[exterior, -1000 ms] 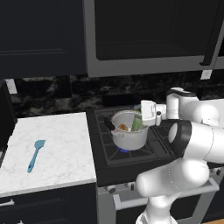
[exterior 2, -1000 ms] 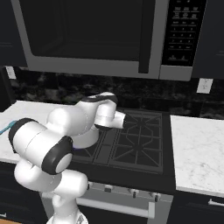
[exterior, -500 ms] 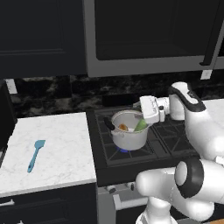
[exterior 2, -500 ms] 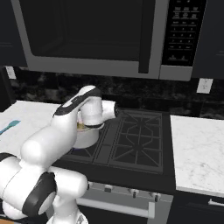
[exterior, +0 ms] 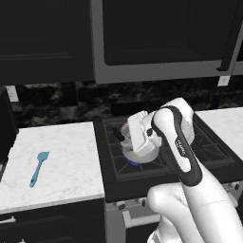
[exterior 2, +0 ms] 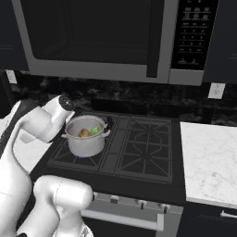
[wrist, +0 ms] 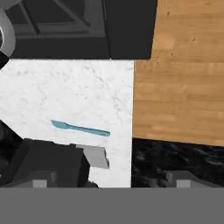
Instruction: Put the corn and onion in the pot. Retrieve the spatula and lightly stir the vegetables in the pot.
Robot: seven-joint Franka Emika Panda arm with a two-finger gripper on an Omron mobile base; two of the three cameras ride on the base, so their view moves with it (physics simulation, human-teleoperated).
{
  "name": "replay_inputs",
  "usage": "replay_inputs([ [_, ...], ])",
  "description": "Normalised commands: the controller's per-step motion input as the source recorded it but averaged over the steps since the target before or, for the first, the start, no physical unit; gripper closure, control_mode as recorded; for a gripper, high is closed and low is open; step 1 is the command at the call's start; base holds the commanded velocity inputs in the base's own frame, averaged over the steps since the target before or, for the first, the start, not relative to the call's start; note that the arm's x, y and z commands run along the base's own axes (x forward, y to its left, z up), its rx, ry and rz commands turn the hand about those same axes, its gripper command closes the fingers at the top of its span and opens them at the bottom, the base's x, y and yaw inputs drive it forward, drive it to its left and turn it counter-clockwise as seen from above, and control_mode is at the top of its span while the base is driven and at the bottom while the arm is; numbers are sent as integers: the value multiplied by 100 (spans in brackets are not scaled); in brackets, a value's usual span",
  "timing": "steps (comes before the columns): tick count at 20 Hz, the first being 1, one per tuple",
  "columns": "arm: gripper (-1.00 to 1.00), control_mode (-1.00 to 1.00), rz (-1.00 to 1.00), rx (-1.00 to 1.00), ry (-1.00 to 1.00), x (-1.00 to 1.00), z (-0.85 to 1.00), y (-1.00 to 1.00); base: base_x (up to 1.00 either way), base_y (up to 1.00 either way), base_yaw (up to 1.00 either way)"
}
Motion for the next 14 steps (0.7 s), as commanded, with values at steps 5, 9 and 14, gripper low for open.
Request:
replay_inputs([
  [5, -100, -100, 54, -52, -1, -77, 3, 99, 0, 0, 0],
  [9, -100, -100, 60, -42, 0, -19, 18, 84, 0, 0, 0],
  [14, -100, -100, 52, -26, 0, 29, 38, 65, 0, 0, 0],
])
